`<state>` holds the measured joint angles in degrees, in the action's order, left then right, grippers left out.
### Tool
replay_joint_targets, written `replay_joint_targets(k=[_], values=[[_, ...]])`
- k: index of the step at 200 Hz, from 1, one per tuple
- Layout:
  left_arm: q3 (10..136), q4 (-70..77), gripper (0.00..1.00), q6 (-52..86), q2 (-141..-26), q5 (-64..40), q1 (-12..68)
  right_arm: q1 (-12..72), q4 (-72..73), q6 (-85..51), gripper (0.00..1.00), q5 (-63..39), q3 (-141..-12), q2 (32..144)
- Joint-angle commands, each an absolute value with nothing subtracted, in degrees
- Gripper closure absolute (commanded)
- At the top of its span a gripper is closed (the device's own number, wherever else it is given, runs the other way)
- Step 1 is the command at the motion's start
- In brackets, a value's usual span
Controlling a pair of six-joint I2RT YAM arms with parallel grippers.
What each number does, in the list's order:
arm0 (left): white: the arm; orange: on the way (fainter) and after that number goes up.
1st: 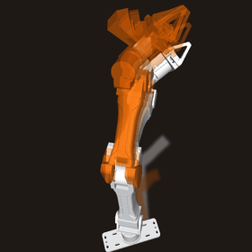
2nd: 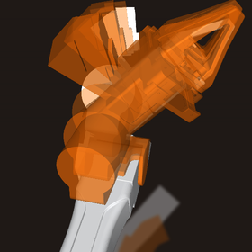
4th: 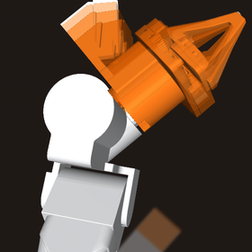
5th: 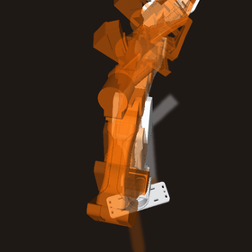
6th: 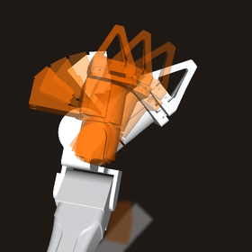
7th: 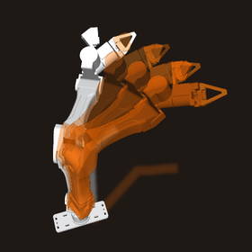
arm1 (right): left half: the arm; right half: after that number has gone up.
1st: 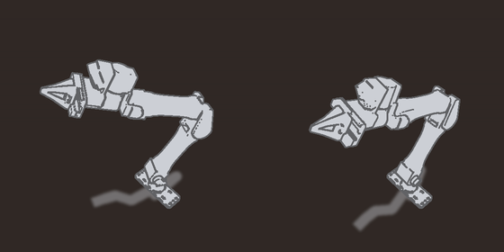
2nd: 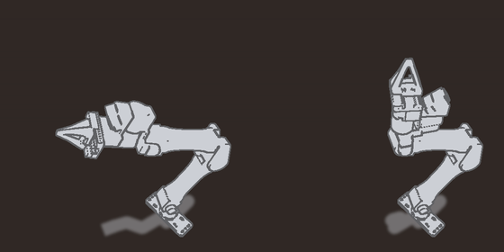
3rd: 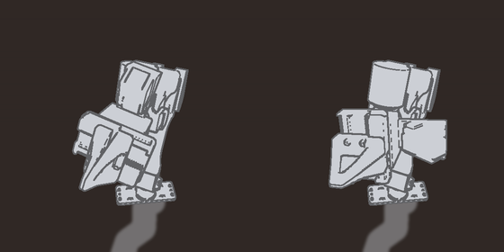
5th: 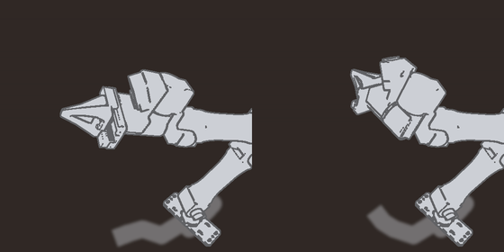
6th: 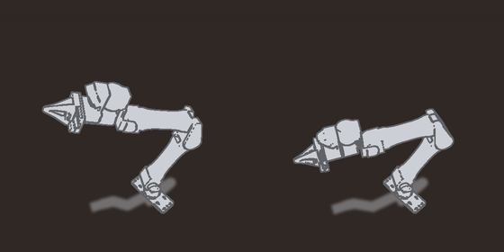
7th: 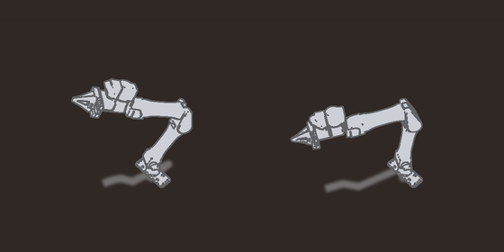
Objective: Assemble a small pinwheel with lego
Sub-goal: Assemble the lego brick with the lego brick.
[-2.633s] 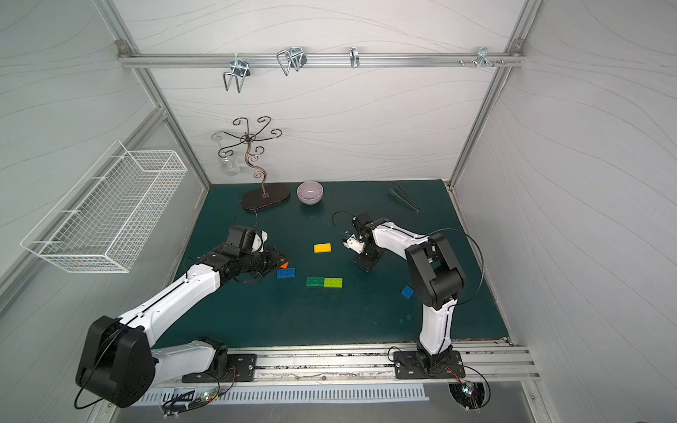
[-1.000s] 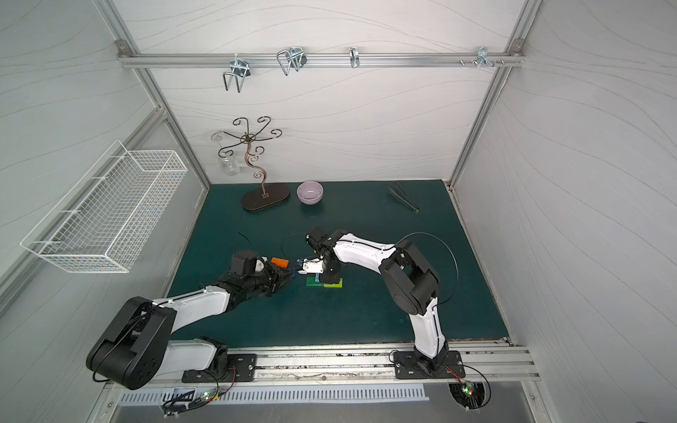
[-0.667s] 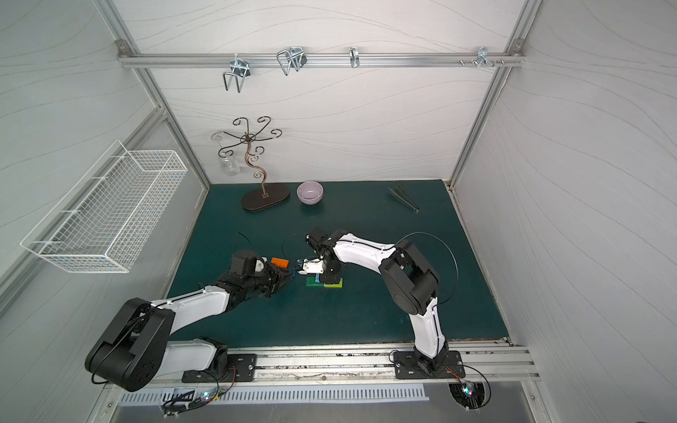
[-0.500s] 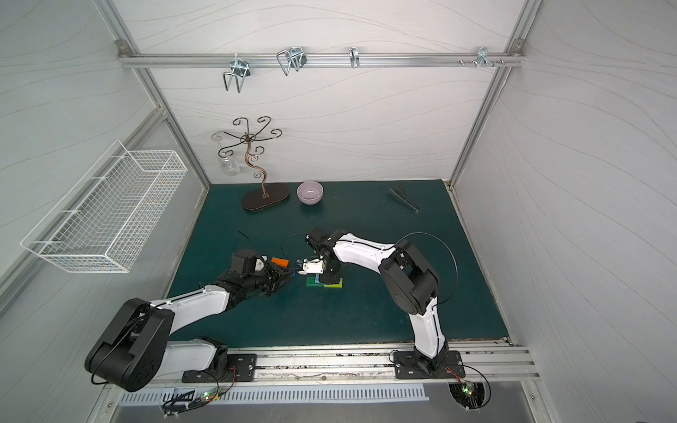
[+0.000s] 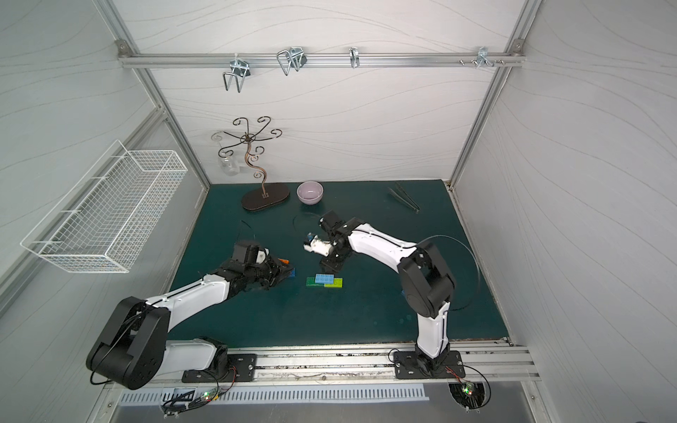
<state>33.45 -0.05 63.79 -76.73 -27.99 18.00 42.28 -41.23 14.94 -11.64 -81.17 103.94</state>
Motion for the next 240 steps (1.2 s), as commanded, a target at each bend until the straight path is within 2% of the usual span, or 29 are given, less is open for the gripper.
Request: replay_joint_targets(k=[1,29,68,122,151,181,240], values=[[40.84,-8.04,0.78,52.97,-79.45,-27.02,20.55,38.91,-42.18,-14.61,0.58,-14.37,-79.15,99.63],[43.89,-6.12,0.83,52.17,-85.00,-30.50,23.01,36.02,-39.14,-29.33,0.75,-21.27,-72.18,98.32],[50.28,-10.48,0.81,47.85,-92.48,-31.49,28.06,37.55,-34.71,-34.96,0.89,-23.83,-68.18,99.57],[52.05,-11.82,0.82,46.75,-95.54,-30.92,28.74,41.48,-33.53,-36.68,0.91,-20.76,-68.88,103.08],[51.94,-13.38,0.76,45.85,-95.51,-30.19,28.73,41.80,-35.52,-35.43,0.83,-17.98,-69.62,103.90],[51.68,-13.55,0.72,45.41,-95.27,-30.56,28.79,41.79,-35.01,-34.98,0.82,-18.91,-69.65,105.22],[51.57,-12.71,0.80,45.31,-95.78,-31.81,28.92,42.05,-34.22,-34.80,0.85,-19.35,-70.56,106.50]])
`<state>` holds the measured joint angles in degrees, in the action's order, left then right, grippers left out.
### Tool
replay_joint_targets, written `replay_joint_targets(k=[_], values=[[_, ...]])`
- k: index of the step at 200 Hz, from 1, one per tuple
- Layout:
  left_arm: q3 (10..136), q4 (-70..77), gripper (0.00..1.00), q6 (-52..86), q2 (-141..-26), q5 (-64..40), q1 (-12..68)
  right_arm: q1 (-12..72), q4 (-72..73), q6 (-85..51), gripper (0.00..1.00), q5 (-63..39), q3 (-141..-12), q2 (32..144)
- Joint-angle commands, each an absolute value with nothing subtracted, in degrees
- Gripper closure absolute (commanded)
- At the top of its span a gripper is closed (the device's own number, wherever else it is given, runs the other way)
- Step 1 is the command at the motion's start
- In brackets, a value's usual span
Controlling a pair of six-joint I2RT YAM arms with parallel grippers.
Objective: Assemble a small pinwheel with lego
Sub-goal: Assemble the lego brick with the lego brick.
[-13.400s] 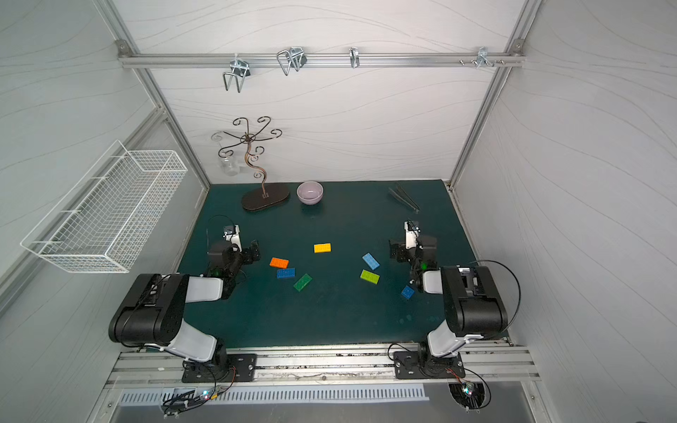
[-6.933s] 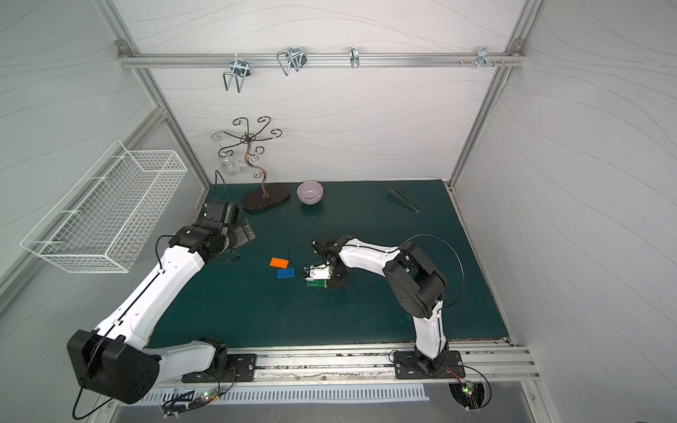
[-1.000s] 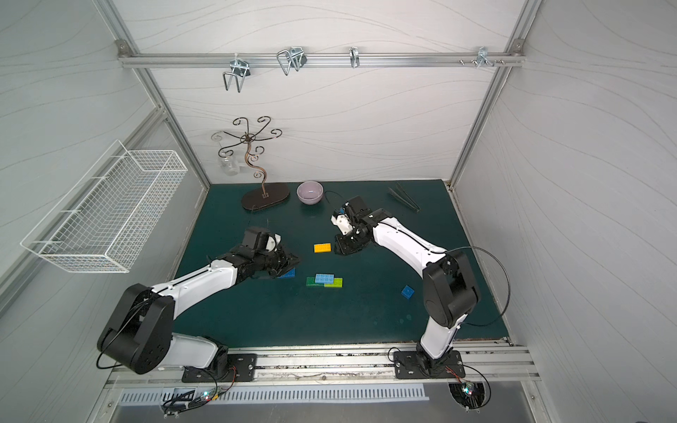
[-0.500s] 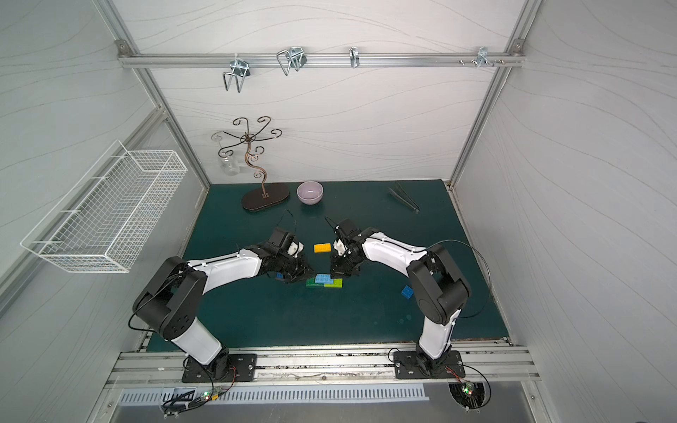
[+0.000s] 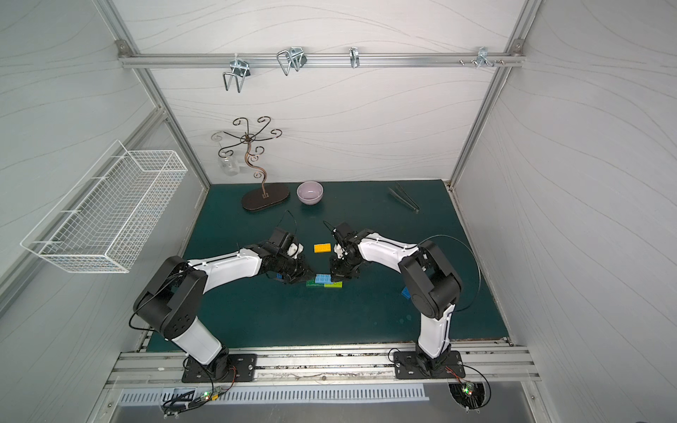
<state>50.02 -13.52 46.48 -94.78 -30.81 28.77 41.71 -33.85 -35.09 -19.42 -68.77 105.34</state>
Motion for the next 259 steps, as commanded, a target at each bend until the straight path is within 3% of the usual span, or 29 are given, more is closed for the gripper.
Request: replay_joint_targets(k=[1,104,259], values=[[51.58,-12.73,0.80,45.33,-95.83,-31.82,28.87,42.03,-34.20,-34.80,0.85,-19.34,-70.57,106.51],[51.94,-11.97,0.78,45.47,-97.32,-32.08,29.00,42.28,-33.93,-34.74,0.84,-19.23,-71.48,108.63],[53.53,-12.93,0.85,43.73,-99.41,-30.44,29.00,42.66,-34.13,-32.94,0.84,-17.67,-73.04,109.99]])
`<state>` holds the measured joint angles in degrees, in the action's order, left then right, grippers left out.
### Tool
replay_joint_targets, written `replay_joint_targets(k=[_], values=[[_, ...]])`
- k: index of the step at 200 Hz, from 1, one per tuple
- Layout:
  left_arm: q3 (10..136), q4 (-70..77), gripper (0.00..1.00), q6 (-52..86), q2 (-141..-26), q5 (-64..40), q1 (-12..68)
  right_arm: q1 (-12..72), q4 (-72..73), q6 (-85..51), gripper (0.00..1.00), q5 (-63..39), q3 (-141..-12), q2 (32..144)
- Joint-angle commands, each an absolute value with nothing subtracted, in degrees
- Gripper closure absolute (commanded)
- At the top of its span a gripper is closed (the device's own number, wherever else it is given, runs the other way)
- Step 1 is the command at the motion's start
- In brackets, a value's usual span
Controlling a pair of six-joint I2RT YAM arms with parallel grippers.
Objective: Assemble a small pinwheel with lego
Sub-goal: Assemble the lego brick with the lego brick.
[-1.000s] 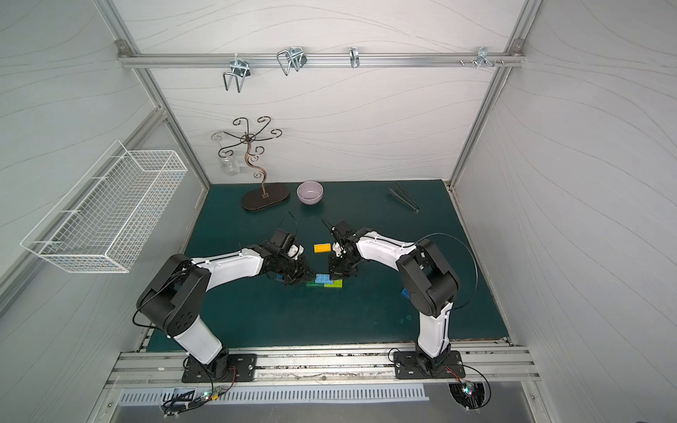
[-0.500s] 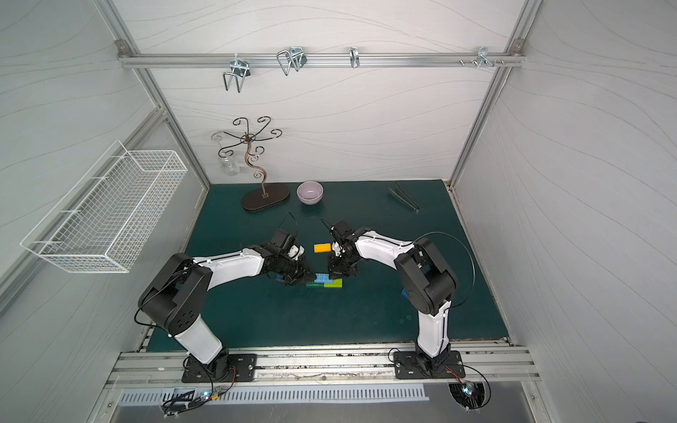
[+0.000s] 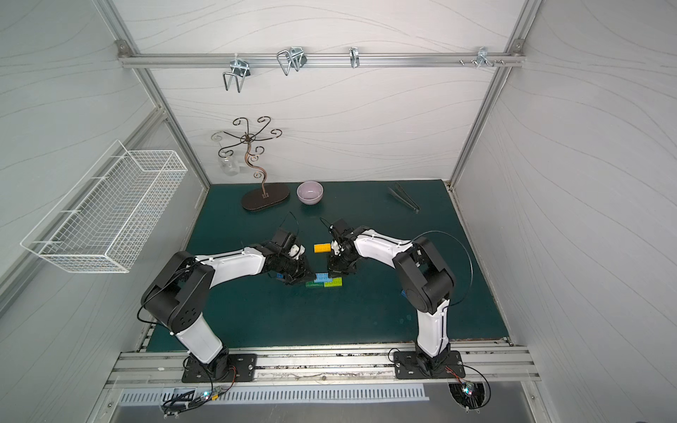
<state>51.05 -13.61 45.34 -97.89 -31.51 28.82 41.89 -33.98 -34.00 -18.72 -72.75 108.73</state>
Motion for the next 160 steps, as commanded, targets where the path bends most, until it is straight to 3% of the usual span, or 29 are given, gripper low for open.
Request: replay_joint_targets(k=[1,54,99,120,132,160], values=[[53.53,-13.01,0.85,43.71,-99.40,-30.38,29.00,42.64,-34.16,-32.90,0.84,-17.67,-73.04,109.97],[53.43,-12.87,0.88,44.50,-97.44,-28.89,29.00,42.90,-34.10,-32.12,0.84,-16.59,-73.64,108.96],[53.19,-12.73,0.82,45.68,-93.25,-27.01,29.00,43.15,-33.66,-32.35,0.82,-16.79,-72.59,107.33],[52.76,-14.47,0.70,46.07,-93.43,-26.70,28.99,43.13,-33.67,-32.44,0.82,-16.88,-72.21,107.65],[51.63,-13.49,0.69,46.52,-93.14,-27.02,29.00,43.14,-33.66,-32.49,0.82,-16.80,-72.03,107.58],[50.57,-8.49,0.86,47.11,-93.39,-31.14,29.20,43.23,-33.66,-32.52,0.82,-16.47,-71.59,107.24]])
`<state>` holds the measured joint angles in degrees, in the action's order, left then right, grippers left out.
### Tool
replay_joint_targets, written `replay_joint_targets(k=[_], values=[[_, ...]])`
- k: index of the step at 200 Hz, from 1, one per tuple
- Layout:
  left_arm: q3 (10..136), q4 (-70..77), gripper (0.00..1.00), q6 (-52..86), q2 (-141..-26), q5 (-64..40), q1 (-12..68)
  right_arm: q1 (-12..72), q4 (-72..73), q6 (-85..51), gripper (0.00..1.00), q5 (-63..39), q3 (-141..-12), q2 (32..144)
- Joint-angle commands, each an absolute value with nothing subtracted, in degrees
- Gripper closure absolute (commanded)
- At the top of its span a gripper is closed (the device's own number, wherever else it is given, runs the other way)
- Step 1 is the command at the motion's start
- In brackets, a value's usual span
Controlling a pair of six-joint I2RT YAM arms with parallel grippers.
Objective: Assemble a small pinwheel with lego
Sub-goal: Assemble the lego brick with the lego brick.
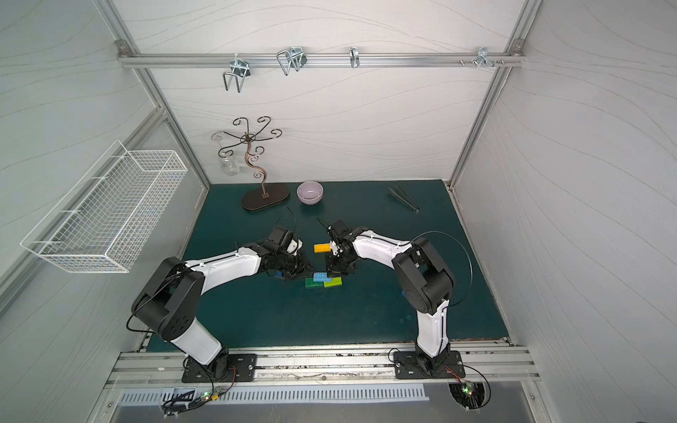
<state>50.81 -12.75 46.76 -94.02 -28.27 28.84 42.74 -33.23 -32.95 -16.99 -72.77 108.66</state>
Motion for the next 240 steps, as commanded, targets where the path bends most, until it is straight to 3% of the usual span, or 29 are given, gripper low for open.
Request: replay_joint_targets(k=[1,28,155,240], values=[[50.60,-8.42,0.87,47.11,-93.41,-31.26,29.28,43.24,-33.62,-32.52,0.82,-16.45,-71.57,107.19],[51.28,-7.75,1.00,45.97,-94.43,-32.14,30.72,43.39,-33.10,-32.87,0.82,-16.39,-70.76,107.23],[43.80,-6.26,1.00,41.48,-97.96,-26.15,31.10,43.95,-30.14,-33.92,0.81,-16.53,-67.61,105.13],[47.16,-8.68,1.00,40.36,-98.70,-25.25,31.11,43.97,-29.67,-33.78,0.81,-17.08,-68.49,105.25]])
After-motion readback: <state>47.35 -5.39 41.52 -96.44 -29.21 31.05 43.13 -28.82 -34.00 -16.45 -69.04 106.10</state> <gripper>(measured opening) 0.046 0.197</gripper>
